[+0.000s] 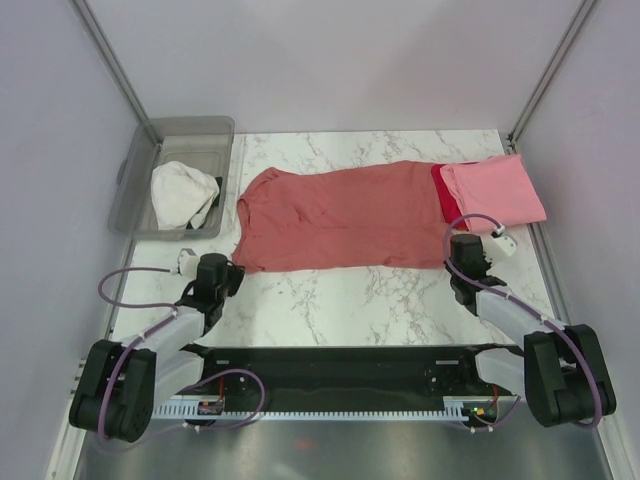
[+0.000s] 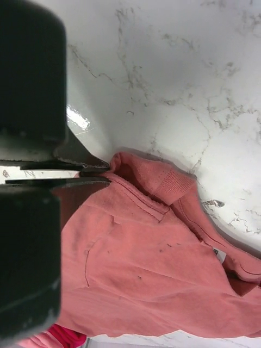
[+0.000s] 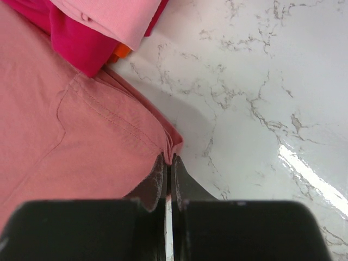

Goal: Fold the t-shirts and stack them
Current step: Fold the tshirt

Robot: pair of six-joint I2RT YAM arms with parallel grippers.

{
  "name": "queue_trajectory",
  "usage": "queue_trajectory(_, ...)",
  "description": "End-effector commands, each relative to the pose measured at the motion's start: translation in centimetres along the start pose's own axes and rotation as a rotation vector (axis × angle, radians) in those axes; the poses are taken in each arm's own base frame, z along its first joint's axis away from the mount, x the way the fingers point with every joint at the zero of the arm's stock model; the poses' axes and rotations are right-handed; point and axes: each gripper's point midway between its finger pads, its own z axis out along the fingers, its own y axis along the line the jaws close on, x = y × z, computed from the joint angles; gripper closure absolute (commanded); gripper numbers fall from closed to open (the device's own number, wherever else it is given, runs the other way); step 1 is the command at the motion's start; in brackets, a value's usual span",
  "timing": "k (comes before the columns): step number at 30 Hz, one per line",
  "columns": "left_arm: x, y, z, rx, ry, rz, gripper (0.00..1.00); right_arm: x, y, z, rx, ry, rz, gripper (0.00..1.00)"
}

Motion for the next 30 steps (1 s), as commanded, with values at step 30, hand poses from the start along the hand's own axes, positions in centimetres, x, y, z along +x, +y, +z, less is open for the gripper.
queue_trajectory(30,-5.5,-1.8,-1.9,0.01,-0.073,0.096,0.98,-2.1,0.2,-0.8,0.03,-0.036,-0.016,1.0)
